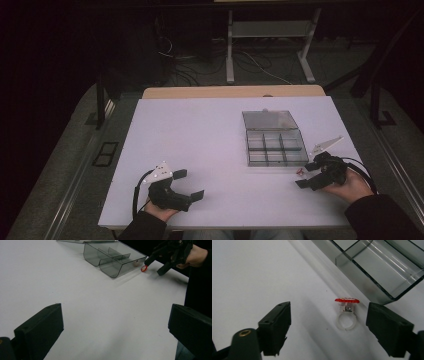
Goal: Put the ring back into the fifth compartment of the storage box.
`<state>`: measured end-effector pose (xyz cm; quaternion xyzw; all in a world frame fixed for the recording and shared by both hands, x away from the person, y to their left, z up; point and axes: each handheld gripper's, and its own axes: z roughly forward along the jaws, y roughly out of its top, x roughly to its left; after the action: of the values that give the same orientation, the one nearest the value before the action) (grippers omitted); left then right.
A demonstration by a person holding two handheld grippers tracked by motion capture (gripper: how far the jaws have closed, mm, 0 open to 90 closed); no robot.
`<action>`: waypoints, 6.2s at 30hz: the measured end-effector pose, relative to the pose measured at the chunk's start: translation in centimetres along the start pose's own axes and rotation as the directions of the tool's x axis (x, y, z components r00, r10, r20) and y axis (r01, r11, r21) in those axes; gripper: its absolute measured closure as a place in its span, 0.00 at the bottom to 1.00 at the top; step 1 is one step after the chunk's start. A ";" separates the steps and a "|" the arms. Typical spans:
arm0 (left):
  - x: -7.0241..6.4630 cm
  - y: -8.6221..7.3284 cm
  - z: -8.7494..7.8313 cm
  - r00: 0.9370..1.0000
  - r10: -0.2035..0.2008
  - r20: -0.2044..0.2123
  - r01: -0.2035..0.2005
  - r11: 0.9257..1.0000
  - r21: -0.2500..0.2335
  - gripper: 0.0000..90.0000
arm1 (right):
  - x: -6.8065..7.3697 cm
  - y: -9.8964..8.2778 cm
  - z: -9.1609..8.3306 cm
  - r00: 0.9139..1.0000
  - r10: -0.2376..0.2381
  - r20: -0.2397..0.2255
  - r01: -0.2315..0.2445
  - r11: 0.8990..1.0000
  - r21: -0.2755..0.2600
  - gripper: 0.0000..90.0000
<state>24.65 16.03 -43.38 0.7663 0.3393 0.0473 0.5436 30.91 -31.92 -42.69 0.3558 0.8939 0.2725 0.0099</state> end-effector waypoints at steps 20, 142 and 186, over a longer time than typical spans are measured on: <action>0.0 0.0 0.1 1.000 -0.001 0.003 0.001 1.000 -0.001 0.00 | -0.2 0.3 0.7 0.999 -0.023 0.030 0.023 1.000 0.006 0.48; 0.0 0.0 0.1 1.000 -0.003 0.014 0.003 1.000 -0.007 0.00 | -1.1 9.7 -3.8 0.999 -0.048 0.023 0.049 0.995 -0.086 0.78; 0.0 0.1 0.1 1.000 -0.002 0.023 0.002 1.000 -0.011 0.00 | -3.9 10.6 1.3 0.998 0.042 0.049 -0.035 0.992 -0.124 0.77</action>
<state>24.70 15.88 -43.37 0.7636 0.3335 0.0399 0.5515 40.78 -27.48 -39.26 0.3785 0.8679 0.3179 0.0495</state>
